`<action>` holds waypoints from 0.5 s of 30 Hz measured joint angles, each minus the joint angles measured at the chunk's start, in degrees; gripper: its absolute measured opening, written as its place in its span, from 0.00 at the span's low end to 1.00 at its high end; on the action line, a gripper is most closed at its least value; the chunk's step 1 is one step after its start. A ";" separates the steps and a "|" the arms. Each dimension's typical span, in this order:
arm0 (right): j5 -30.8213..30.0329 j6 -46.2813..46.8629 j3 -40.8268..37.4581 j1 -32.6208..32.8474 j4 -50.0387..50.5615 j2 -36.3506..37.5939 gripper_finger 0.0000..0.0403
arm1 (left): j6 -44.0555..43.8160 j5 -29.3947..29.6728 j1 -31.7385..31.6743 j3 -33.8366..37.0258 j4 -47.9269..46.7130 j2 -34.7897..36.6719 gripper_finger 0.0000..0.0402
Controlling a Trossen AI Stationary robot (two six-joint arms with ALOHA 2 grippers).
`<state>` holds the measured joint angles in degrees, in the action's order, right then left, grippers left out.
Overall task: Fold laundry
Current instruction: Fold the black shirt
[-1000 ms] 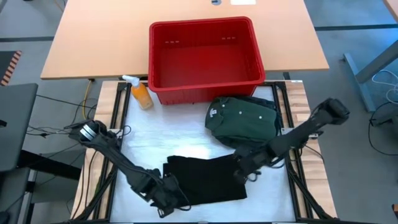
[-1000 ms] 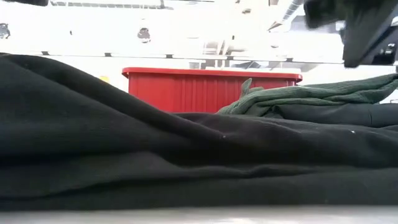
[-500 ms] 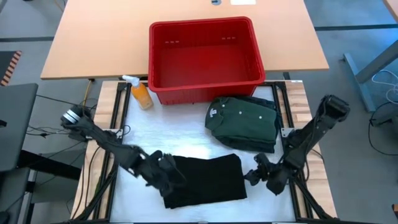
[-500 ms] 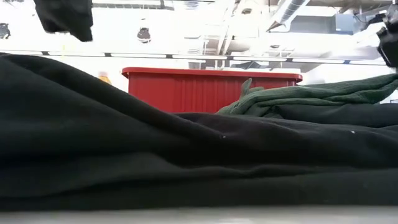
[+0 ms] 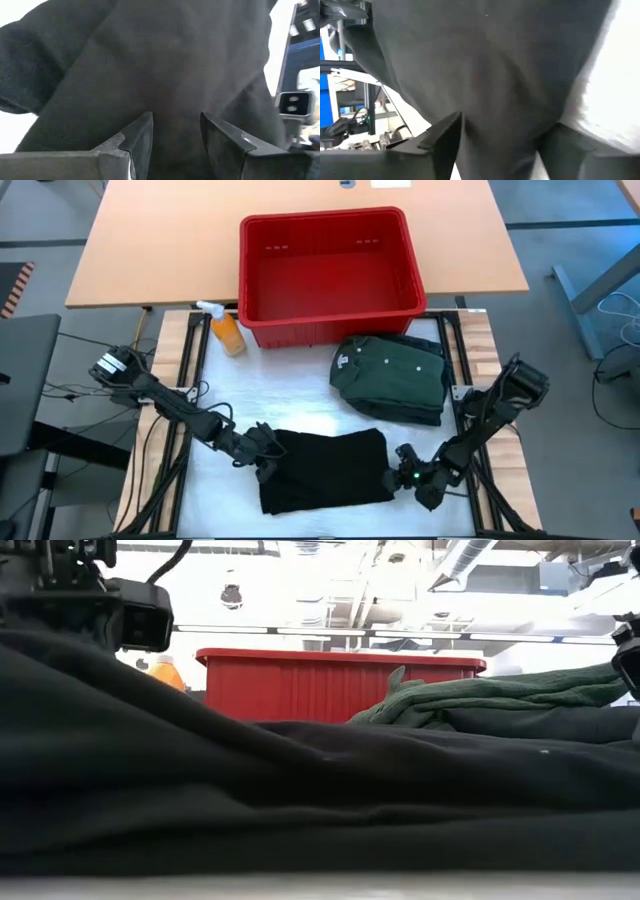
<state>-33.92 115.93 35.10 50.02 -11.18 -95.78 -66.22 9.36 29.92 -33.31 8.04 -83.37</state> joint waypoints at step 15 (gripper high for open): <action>7.00 -8.72 0.29 -1.61 13.83 12.19 0.10 | -1.96 8.45 -6.46 -0.01 -22.24 0.30 0.39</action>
<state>-26.92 107.21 35.40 48.41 2.65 -83.59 -68.17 17.81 23.46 -33.32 -14.21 -83.07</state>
